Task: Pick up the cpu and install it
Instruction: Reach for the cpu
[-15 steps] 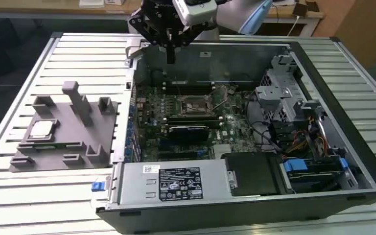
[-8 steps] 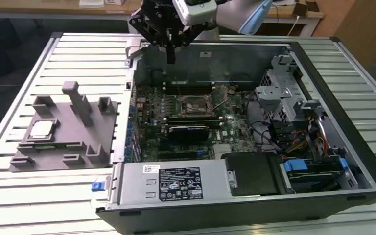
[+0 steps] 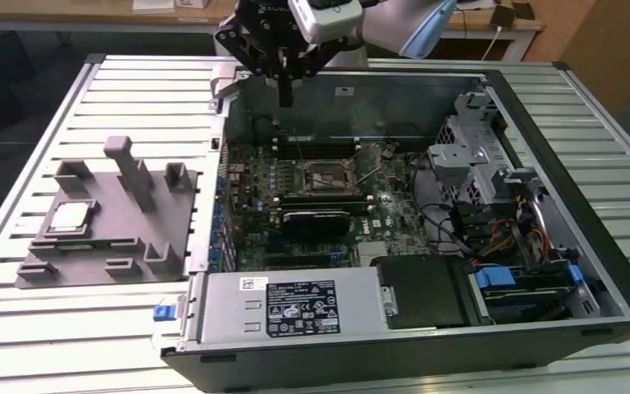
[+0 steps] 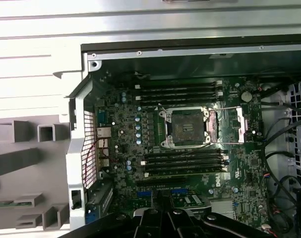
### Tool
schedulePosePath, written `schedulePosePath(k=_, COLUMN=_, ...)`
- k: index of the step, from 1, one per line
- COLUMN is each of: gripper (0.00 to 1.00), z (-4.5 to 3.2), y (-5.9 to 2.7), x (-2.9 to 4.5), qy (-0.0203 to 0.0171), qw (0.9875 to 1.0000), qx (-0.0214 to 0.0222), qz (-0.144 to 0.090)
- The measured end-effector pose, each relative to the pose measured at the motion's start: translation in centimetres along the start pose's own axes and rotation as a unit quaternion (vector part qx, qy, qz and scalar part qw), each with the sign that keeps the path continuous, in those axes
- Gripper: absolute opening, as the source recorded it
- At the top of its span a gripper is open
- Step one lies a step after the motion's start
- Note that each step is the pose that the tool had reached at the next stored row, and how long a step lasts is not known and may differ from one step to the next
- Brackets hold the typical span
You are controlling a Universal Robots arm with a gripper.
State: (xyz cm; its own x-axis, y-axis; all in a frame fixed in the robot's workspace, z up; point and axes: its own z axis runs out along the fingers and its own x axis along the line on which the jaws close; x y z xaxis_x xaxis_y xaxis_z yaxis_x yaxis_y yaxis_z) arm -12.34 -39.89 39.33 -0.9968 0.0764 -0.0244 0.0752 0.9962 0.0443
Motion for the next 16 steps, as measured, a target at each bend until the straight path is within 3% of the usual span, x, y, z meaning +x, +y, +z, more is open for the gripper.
schedulePosePath(k=16, gripper=0.11, z=-0.04, y=-0.15, x=1.95, qy=0.0000, qw=1.0000, qx=0.0000, qz=0.000)
